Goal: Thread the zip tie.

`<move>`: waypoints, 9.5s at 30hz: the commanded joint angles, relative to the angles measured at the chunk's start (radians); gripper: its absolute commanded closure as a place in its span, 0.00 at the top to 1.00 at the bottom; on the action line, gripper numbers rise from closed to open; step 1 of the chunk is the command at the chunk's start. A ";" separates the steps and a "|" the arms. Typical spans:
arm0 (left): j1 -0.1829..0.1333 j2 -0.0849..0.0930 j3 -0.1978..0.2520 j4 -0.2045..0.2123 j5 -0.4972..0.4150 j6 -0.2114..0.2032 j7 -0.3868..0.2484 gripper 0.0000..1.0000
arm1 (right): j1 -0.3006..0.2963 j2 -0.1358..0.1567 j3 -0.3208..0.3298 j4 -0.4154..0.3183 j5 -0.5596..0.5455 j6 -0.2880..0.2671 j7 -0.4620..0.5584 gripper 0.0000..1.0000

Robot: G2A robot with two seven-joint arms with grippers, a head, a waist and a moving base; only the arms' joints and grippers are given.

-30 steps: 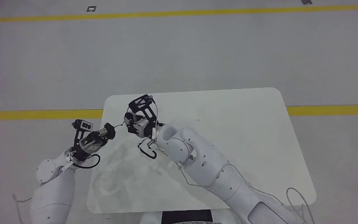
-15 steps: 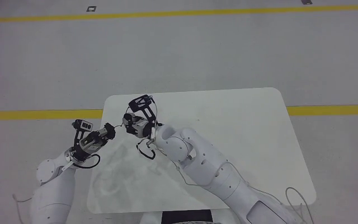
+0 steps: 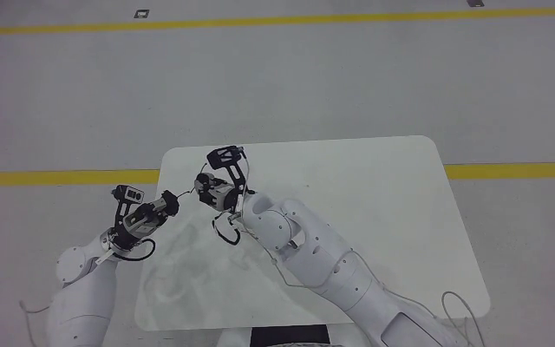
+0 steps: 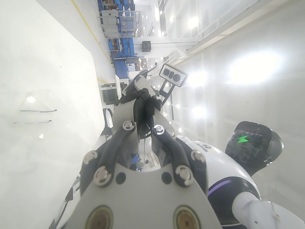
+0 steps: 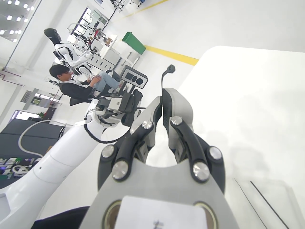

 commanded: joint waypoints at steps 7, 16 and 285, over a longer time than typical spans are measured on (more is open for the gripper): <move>0.000 0.000 0.000 0.000 0.000 0.000 0.000 0.00 | -0.001 -0.001 -0.004 -0.003 0.003 -0.020 0.005 0.00; 0.000 0.000 0.000 0.000 0.000 0.000 0.000 0.00 | -0.025 0.010 0.024 -0.046 -0.038 0.002 -0.009 0.00; 0.000 0.000 0.000 0.000 0.000 0.000 0.000 0.00 | -0.040 -0.011 0.028 -0.029 0.120 0.054 0.030 0.00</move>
